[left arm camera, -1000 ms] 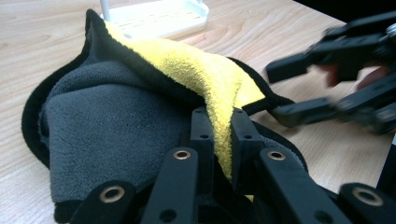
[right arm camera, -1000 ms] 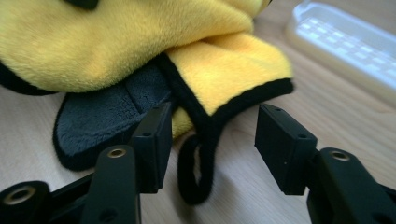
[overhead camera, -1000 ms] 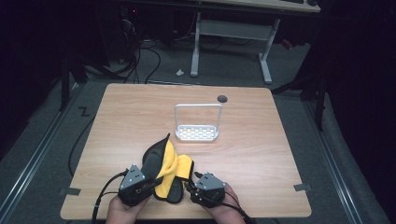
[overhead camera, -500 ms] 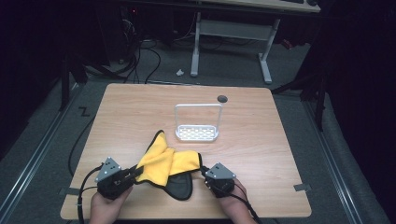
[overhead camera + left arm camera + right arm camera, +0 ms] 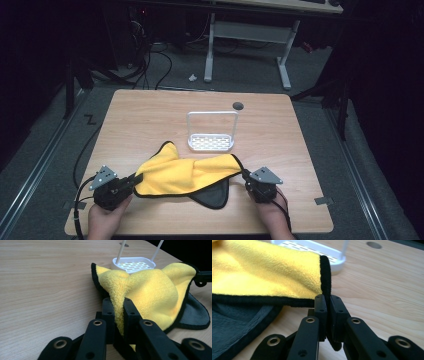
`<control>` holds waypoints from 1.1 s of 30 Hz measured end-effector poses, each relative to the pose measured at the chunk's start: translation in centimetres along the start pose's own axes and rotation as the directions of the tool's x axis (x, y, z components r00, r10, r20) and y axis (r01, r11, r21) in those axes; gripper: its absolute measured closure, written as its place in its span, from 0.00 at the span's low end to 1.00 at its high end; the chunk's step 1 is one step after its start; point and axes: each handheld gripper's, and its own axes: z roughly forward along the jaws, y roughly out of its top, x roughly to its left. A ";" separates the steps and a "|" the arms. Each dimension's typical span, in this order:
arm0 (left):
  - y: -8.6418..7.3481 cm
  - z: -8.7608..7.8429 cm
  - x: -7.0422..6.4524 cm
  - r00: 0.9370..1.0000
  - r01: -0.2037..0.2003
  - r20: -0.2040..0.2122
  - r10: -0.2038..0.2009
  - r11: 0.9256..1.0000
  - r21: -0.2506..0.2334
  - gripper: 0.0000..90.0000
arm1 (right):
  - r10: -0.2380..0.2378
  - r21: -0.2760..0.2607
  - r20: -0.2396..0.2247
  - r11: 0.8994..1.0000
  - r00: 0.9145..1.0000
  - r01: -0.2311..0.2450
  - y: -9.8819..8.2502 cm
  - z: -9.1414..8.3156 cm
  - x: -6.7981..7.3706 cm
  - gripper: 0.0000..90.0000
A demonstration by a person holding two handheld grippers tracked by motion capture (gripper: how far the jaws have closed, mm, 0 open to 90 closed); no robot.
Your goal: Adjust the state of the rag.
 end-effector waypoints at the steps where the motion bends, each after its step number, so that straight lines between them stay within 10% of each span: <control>1: 0.0 0.0 0.0 1.000 0.000 0.000 0.000 1.000 0.000 0.91 | 0.009 -0.003 0.012 1.000 1.000 -0.009 0.0 -0.1 -0.4 0.95; 9: 0.0 0.6 -0.6 0.999 -0.028 0.024 0.027 0.999 0.024 0.91 | 0.083 -0.042 0.049 0.996 0.995 -0.081 -0.3 -1.5 -2.9 0.95; 18: -0.9 -1.0 3.1 0.996 0.050 -0.075 -0.043 0.994 0.092 0.88 | 0.017 -0.076 -0.078 0.997 0.997 -0.023 -0.3 -4.3 1.8 0.91; 21: -1.6 -1.8 5.4 0.981 0.111 -0.174 -0.087 0.985 0.134 0.88 | 0.005 -0.074 -0.107 0.997 0.994 -0.013 -0.4 -4.5 2.7 0.85; 22: -2.2 -2.0 6.8 0.965 0.153 -0.237 -0.112 0.975 0.163 0.86 | -0.007 -0.069 -0.122 0.998 0.992 -0.001 -0.4 -4.5 3.1 0.84; 25: -2.4 -2.2 7.7 0.952 0.196 -0.269 -0.146 0.966 0.169 0.75 | -0.011 -0.060 -0.124 0.998 0.992 0.003 -0.4 -4.1 3.3 0.82; 30: -1.6 -2.6 6.7 0.955 0.153 -0.272 -0.121 0.983 0.102 0.59 | -0.020 -0.041 -0.120 0.999 0.993 0.015 -0.7 -3.6 3.2 0.81; 33: -1.0 -2.9 5.4 0.970 0.102 -0.228 -0.088 0.993 0.054 0.55 | -0.010 -0.037 -0.112 0.999 0.994 0.006 -0.7 -3.5 2.9 0.80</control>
